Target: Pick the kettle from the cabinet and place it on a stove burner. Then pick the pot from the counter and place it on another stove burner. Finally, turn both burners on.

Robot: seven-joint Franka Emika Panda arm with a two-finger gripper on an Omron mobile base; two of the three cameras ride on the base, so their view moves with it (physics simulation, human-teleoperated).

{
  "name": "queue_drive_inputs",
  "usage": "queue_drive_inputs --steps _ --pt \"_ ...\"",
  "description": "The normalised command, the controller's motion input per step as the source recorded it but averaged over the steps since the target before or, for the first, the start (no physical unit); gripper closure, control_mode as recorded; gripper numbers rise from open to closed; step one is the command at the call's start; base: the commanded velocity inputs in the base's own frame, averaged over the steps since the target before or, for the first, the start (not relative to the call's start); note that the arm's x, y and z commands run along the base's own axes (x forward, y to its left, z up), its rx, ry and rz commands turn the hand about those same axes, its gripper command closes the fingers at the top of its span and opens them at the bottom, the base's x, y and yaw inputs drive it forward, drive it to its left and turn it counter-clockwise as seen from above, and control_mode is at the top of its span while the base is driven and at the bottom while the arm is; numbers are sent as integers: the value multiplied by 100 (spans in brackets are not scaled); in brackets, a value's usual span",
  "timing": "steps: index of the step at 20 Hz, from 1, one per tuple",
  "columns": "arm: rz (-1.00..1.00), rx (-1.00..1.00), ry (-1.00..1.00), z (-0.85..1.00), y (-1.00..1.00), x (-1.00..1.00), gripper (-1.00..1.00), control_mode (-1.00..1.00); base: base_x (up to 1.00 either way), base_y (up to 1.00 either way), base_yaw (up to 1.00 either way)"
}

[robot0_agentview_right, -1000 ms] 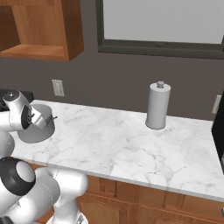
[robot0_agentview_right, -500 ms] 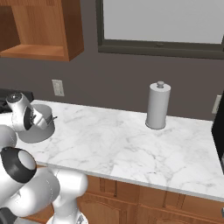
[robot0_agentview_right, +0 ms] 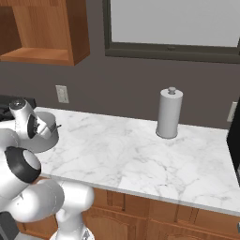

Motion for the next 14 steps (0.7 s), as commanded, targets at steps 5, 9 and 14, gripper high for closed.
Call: queue_drive_inputs --steps 5,9,14 --pt "0 0 5 -5 10 11 -100 -100 0 0 0" --pt "0 0 5 -4 11 9 -100 -100 0 0 0" --pt "0 0 4 -8 9 6 -100 -100 0 0 0"
